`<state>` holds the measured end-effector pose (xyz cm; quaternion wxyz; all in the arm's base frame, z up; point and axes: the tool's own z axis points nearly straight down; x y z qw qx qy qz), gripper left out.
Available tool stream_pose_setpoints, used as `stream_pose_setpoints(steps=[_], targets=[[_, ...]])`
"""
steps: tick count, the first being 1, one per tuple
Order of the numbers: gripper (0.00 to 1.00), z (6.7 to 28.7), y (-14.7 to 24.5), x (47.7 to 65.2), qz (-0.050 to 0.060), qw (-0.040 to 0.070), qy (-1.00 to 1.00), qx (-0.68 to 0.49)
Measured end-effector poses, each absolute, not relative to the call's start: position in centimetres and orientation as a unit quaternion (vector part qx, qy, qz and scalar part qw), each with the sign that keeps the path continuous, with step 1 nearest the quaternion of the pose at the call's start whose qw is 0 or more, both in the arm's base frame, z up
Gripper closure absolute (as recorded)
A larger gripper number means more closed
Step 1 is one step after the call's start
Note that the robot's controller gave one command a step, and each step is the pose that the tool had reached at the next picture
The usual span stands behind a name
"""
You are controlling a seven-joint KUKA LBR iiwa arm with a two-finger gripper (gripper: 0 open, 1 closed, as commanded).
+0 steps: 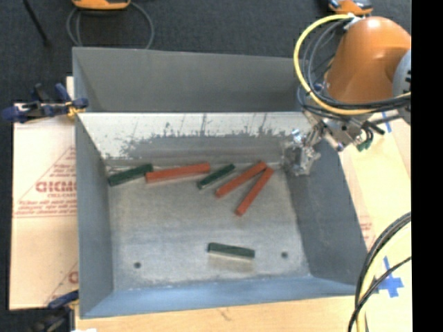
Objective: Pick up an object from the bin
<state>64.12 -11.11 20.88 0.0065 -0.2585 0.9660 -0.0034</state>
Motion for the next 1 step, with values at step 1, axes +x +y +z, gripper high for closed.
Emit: stream_pose_setpoints(steps=[1], targets=[[0.00, 20.32, -11.04, 63.95, -0.001, 0.003, 0.966, -0.258]])
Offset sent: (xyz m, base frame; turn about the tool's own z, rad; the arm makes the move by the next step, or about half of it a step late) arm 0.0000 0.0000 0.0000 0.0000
